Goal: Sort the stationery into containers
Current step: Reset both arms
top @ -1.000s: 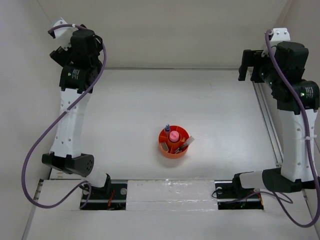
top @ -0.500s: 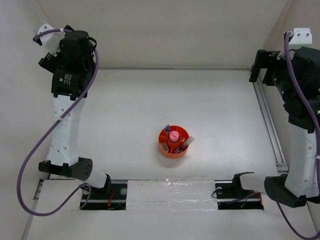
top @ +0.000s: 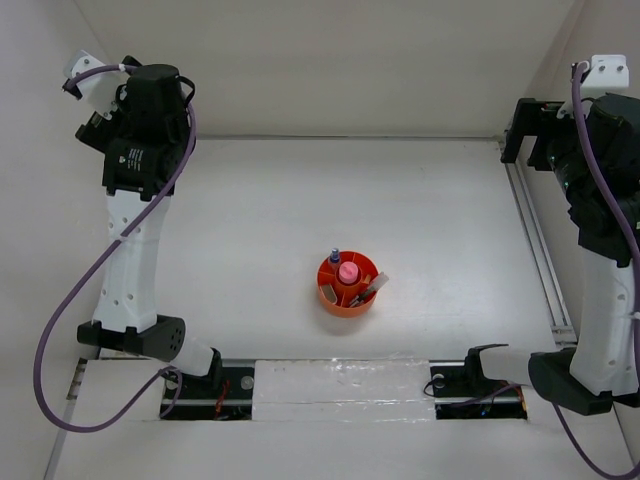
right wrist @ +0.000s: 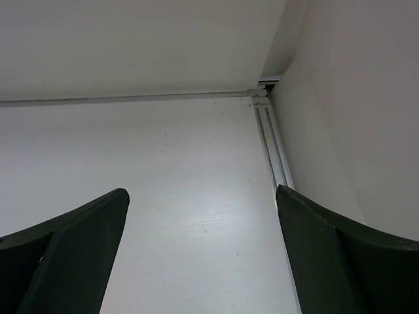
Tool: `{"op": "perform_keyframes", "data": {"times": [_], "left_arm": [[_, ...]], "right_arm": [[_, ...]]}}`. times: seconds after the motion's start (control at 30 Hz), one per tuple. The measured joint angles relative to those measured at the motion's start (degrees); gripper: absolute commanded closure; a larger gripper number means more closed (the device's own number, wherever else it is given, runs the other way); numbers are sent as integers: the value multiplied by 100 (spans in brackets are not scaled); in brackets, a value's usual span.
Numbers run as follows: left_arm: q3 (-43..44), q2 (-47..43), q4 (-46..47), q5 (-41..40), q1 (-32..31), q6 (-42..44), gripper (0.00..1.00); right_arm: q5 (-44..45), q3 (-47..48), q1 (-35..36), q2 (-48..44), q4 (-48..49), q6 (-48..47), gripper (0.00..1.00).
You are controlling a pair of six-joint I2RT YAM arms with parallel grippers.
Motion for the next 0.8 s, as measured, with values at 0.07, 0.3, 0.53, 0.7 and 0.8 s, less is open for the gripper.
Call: {"op": "perform_keyframes", "data": {"times": [0.07, 0.3, 0.53, 0.7, 0.8], "left_arm": [[-35, -9, 57, 50, 0, 26, 0], [-219, -22, 229, 284, 0, 186, 0], [-341, -28, 334, 496, -2, 227, 0], [-345, -28, 348, 520, -2, 240, 0], [-345, -28, 345, 516, -2, 240, 0]], "right_arm": [[-2, 42, 0, 0, 2, 0, 0], [-4, 76, 0, 7, 7, 0, 0], [-4, 74, 0, 7, 7, 2, 0], [-2, 74, 0, 24, 9, 2, 0], [2, 74, 0, 50, 7, 13, 0]]}}
